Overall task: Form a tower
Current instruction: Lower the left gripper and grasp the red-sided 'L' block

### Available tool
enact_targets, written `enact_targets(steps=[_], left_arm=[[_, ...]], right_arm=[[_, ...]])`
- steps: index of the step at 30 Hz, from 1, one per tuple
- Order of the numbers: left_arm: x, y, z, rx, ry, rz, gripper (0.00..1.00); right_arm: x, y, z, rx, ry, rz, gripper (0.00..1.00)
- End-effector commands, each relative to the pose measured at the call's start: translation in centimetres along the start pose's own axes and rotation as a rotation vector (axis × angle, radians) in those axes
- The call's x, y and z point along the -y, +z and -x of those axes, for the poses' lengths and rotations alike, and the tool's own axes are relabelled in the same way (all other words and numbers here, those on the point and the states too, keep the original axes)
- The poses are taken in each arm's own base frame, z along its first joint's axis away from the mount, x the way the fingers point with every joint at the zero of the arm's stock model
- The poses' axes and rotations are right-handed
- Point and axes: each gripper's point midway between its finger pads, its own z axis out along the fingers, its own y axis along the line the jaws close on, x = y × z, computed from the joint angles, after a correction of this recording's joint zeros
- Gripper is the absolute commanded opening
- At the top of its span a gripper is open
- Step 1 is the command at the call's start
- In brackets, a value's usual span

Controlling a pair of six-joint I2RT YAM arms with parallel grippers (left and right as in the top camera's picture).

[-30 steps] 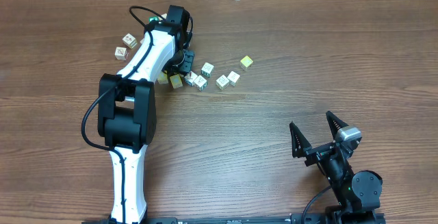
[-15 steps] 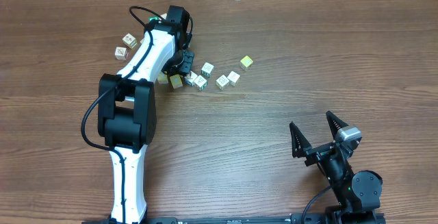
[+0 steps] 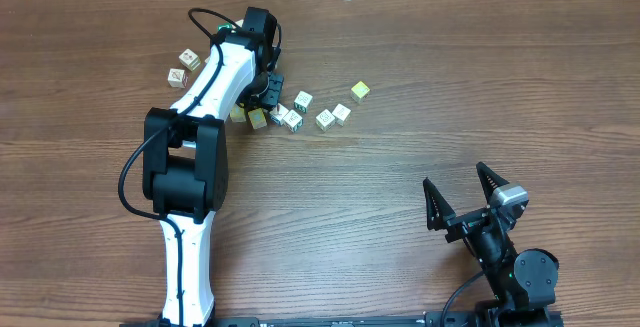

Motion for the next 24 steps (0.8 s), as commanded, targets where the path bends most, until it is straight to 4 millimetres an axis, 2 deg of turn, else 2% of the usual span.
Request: enact_targets(steps=[1, 9, 18, 24], left_arm=[[-0.6, -0.5, 0.9, 0.024, -0.022, 0.006, 0.41], [0.0, -0.5, 0.8, 0.02, -0.023, -0.031, 0.36], [0.0, -0.5, 0.0, -0.016, -0.02, -0.03, 0.37], [-0.2, -0.4, 0.1, -0.009, -0.021, -0.022, 0.37]], right_arm=[[0.1, 0.0, -0.1, 0.005, 0.001, -0.003, 1.0], [0.1, 0.0, -0.1, 0.005, 0.001, -0.003, 1.0], [0.1, 0.0, -0.1, 0.005, 0.001, -0.003, 1.0], [0.1, 0.0, -0.1, 0.005, 0.001, -0.003, 1.0]])
